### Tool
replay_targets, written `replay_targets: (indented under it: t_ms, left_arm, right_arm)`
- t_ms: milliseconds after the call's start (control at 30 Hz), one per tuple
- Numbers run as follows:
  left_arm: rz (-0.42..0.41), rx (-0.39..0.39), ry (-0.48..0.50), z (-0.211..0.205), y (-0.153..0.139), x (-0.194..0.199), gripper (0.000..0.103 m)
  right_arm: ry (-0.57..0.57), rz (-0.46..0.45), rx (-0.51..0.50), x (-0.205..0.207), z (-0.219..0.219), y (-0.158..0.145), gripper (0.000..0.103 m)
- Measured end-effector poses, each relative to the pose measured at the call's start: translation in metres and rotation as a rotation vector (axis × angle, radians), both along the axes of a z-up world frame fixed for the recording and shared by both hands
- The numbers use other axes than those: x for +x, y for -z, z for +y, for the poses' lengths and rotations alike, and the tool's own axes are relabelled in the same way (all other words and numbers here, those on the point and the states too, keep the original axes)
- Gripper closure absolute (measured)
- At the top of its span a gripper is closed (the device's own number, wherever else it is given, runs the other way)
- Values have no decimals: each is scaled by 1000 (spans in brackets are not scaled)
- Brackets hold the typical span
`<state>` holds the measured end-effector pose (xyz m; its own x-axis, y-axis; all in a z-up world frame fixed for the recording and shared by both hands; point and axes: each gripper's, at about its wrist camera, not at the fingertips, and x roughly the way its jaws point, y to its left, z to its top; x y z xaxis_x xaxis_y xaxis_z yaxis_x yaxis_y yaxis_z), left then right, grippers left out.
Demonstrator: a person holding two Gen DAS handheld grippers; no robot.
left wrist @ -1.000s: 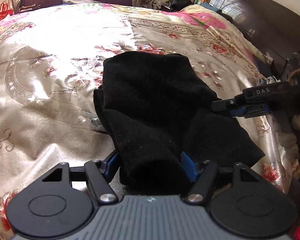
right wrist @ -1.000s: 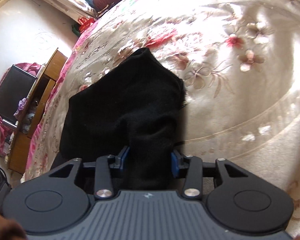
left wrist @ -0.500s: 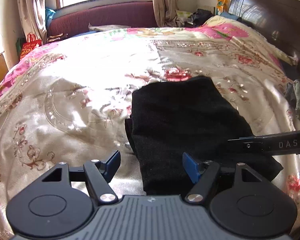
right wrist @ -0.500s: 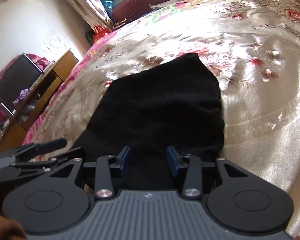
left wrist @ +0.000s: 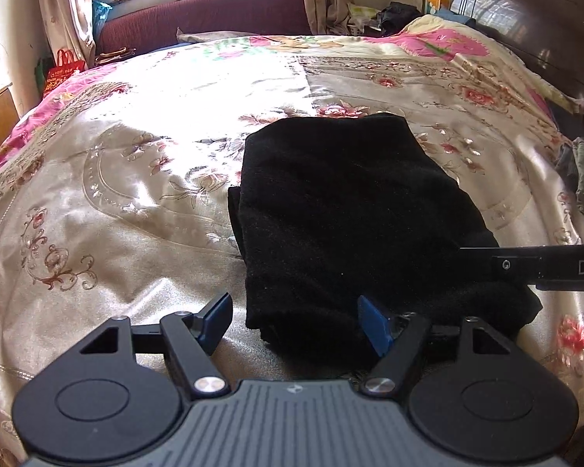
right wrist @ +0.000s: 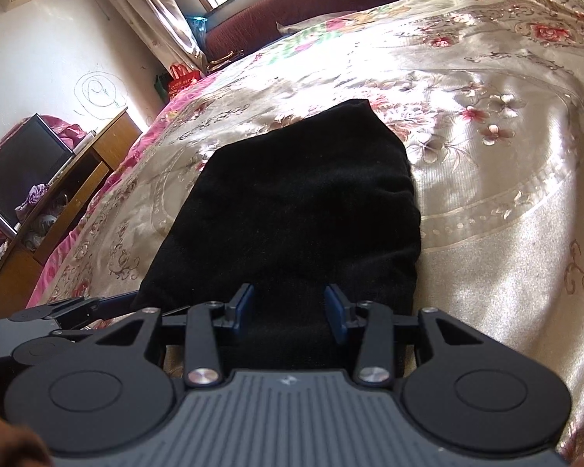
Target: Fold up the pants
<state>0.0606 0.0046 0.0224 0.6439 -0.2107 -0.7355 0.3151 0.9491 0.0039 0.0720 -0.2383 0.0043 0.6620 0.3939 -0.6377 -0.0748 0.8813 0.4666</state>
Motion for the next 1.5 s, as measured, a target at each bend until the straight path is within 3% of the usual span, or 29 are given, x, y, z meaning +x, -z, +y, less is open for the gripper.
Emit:
replay_targets:
  t_ms: [767,1267,1500]
  left_arm:
    - [6,-6,-12,0,4,-28,17]
    - [-30,-59,-33,4,2,-40,0]
    - [-40,-58,-59,8,3,-42,0]
  right_arm:
    - [-22,-44,-18,-28,13,-7,59]
    - [-22,-27,-7,-45,16,-3,58]
    - [-26,-6,-51,-46,21,0,58]
